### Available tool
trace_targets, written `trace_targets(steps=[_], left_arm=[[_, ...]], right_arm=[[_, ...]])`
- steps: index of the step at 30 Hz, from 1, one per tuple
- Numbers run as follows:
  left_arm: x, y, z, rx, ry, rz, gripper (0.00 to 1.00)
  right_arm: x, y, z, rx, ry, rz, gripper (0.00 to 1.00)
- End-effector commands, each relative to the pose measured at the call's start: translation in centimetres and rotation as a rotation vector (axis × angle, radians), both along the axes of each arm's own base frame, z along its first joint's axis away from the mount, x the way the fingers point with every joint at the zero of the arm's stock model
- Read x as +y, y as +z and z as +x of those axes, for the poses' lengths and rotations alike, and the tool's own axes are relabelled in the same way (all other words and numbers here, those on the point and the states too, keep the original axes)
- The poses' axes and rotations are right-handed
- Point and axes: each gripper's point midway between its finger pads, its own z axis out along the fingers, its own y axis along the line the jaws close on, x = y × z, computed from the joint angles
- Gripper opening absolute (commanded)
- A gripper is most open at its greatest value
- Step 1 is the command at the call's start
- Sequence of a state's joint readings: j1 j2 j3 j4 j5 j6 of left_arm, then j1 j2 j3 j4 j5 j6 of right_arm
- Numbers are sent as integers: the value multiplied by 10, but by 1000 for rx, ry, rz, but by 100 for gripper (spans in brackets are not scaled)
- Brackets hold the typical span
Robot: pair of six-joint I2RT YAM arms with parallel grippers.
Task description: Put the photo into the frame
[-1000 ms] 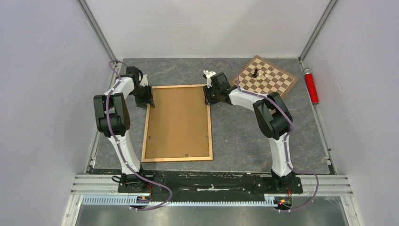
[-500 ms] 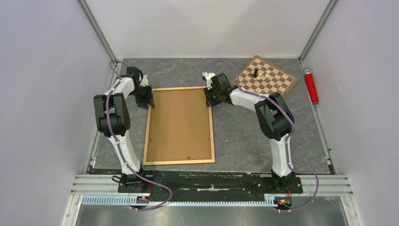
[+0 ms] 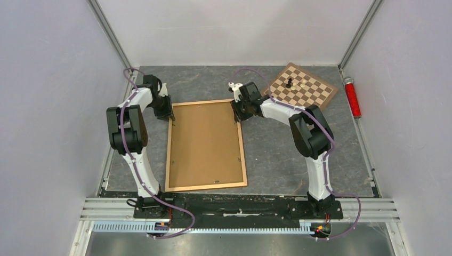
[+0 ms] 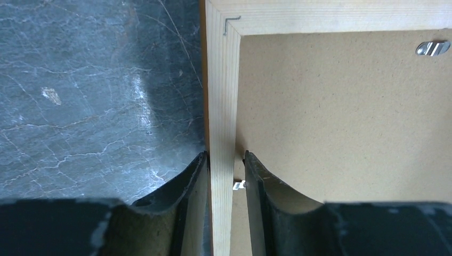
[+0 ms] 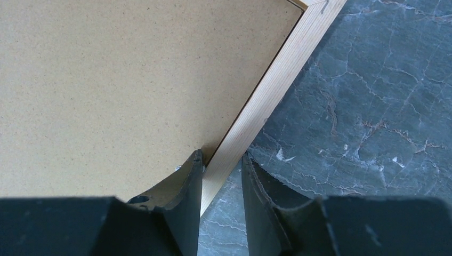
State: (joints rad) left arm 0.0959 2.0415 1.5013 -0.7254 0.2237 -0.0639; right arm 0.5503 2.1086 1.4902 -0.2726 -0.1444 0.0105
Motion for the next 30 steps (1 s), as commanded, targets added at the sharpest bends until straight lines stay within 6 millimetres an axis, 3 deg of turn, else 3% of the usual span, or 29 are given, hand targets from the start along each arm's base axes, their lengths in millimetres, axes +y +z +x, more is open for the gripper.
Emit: trace_targets(steps=[1, 5, 10, 18, 24, 30], left_arm=[[-4, 9, 13, -46, 31, -43, 34], [-5, 9, 10, -41, 22, -51, 24], [-15, 10, 10, -45, 17, -105, 2], [-40, 8, 10, -73, 116, -241, 2], [-42, 5, 10, -93, 199, -269, 2], [-38, -3, 7, -89, 240, -251, 2]], right_arm=[[-9, -10, -11, 58, 59, -43, 29], [-15, -9, -3, 52, 44, -43, 29], [-21, -4, 6, 39, 27, -39, 32], [-28, -8, 5, 55, 37, -57, 41], [-35, -13, -6, 88, 79, -101, 49], [-41, -22, -18, 135, 140, -139, 50]])
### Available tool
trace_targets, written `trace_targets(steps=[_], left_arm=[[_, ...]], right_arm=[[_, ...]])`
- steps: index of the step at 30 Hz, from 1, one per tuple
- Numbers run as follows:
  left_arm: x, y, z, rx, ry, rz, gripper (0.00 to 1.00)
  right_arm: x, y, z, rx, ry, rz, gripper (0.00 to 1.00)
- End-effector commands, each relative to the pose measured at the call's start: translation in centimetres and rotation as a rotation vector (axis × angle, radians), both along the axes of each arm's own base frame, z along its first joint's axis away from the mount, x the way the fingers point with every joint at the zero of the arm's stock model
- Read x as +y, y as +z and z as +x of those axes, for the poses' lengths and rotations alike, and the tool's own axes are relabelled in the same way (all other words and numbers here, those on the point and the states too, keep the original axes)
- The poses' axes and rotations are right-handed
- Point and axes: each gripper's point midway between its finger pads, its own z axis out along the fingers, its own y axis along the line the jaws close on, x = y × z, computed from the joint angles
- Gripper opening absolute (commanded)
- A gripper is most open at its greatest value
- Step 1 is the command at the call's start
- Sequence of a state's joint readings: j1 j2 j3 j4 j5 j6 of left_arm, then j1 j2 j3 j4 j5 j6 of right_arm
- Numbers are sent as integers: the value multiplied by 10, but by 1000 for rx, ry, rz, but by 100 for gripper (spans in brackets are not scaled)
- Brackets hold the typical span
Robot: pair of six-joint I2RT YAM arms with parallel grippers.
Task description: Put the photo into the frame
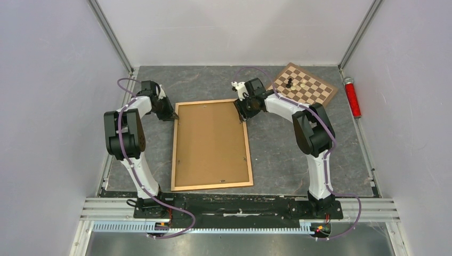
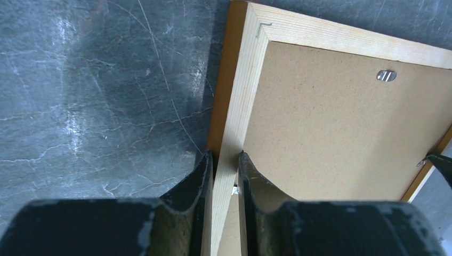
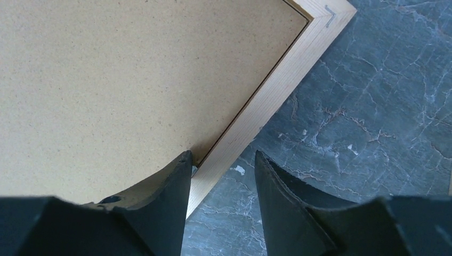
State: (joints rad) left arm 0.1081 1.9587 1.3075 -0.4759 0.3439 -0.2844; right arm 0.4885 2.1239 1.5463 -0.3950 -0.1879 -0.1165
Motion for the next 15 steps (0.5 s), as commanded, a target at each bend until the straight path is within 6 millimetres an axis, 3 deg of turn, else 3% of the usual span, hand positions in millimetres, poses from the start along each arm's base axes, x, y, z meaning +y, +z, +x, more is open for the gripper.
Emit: trace_targets(steps=[1, 15], left_arm=[[-15, -2, 2, 6, 74, -71, 2], [-8, 0, 6, -8, 90, -44, 2]], right_arm=[[-11, -22, -25, 108, 89, -80, 50], [-13, -40, -31, 188, 287, -80, 48]])
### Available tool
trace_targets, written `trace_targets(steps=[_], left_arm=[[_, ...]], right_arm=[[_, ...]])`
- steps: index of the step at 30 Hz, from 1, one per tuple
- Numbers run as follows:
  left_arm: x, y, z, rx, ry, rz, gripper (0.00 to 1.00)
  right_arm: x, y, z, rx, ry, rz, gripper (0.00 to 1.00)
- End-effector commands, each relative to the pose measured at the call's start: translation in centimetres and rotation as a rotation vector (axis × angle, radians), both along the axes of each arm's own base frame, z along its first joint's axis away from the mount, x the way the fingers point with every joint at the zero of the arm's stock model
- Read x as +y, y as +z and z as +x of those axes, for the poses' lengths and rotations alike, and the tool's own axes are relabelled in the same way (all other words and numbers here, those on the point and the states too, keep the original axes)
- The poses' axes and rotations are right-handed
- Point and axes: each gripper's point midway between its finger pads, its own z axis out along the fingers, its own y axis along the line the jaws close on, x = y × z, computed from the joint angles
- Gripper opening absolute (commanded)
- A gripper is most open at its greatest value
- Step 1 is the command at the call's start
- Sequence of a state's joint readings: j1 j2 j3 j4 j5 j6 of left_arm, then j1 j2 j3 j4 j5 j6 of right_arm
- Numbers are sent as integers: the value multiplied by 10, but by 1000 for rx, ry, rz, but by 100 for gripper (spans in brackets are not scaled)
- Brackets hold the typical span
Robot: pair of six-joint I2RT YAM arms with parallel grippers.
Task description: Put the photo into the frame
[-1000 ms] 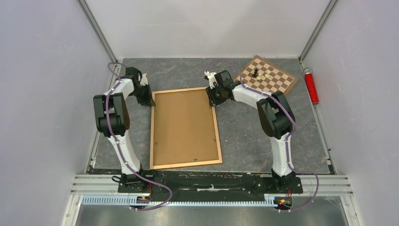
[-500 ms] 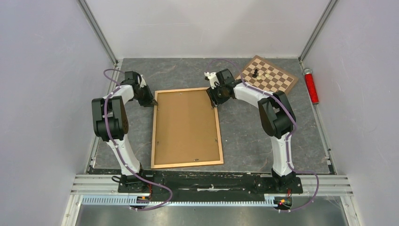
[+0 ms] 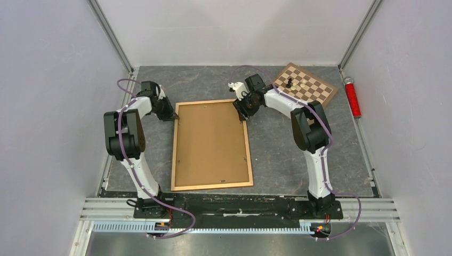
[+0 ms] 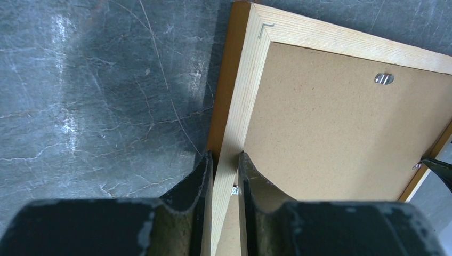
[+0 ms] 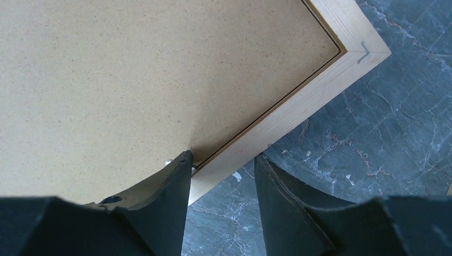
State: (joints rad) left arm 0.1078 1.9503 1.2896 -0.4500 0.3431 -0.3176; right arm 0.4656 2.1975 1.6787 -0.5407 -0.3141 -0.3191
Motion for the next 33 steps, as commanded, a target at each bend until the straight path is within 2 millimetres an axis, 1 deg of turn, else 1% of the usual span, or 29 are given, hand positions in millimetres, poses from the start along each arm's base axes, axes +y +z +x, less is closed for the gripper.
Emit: trace_targets(steps=[1, 4, 9, 16, 21, 25, 29, 33], left_arm=[[-7, -1, 5, -1, 61, -31, 2], [-7, -1, 5, -1, 58, -29, 2], [-6, 1, 6, -7, 58, -24, 2], [-5, 2, 7, -11, 56, -23, 2], [-6, 5, 9, -16, 56, -25, 2], [-6, 6, 9, -15, 54, -23, 2], [-5, 6, 9, -16, 50, -24, 2], [-9, 11, 11, -26, 23, -38, 2]], right_arm=[[-18, -39, -30, 147, 80, -81, 48], [-23, -40, -25, 150, 83, -85, 47], [-23, -39, -23, 145, 127, -96, 47], [-27, -43, -24, 139, 197, -131, 47], [-32, -45, -19, 114, 241, -173, 47], [-32, -44, -15, 104, 264, -184, 47], [-29, -43, -15, 110, 255, -170, 47], [-24, -35, -11, 97, 192, -133, 50]])
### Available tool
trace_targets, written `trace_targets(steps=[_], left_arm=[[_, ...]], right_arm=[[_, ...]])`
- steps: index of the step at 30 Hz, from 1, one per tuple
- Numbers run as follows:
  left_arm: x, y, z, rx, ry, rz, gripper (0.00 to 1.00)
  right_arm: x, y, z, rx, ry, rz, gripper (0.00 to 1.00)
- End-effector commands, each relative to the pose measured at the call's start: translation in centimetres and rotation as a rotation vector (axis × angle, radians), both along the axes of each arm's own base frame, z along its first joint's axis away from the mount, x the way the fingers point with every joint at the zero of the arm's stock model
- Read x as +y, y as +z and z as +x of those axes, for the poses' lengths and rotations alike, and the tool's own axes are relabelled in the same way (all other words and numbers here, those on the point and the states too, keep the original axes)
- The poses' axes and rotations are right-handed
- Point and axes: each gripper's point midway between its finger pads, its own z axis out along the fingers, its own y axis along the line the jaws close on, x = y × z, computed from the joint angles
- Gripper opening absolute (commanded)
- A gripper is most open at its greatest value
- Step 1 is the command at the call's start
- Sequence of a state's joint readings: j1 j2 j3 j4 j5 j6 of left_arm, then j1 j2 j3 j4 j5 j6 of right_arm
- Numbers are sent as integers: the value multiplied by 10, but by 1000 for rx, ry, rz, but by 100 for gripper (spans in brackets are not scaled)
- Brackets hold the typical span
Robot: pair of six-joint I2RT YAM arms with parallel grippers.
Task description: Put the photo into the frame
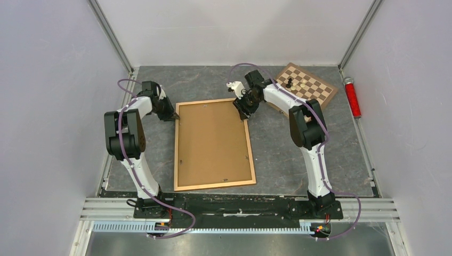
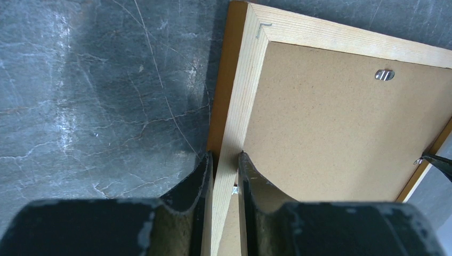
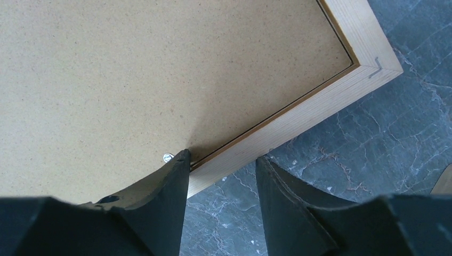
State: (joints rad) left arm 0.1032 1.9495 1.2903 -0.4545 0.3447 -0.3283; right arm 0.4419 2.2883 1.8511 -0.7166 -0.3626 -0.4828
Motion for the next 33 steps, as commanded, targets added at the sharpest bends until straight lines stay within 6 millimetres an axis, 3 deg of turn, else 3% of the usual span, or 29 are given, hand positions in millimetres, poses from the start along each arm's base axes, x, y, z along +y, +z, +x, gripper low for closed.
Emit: trace_targets(steps=[1, 4, 12, 23, 33], left_arm=[[-7, 14, 13, -38, 8, -37, 6], [-7, 22, 14, -43, -32, -21, 25], [-12, 22, 0, 24, -134, 13, 40], [-15, 1, -6, 90, -200, 83, 40], [-13, -10, -27, 126, -274, 161, 39]], right_arm=[[-16, -31, -18, 60, 40, -86, 51], [-12, -24, -14, 47, -2, -60, 51], [-10, -18, -12, 29, -61, -36, 50], [-9, -19, -19, 40, -83, -7, 49], [-9, -19, -21, 42, -88, -1, 49]])
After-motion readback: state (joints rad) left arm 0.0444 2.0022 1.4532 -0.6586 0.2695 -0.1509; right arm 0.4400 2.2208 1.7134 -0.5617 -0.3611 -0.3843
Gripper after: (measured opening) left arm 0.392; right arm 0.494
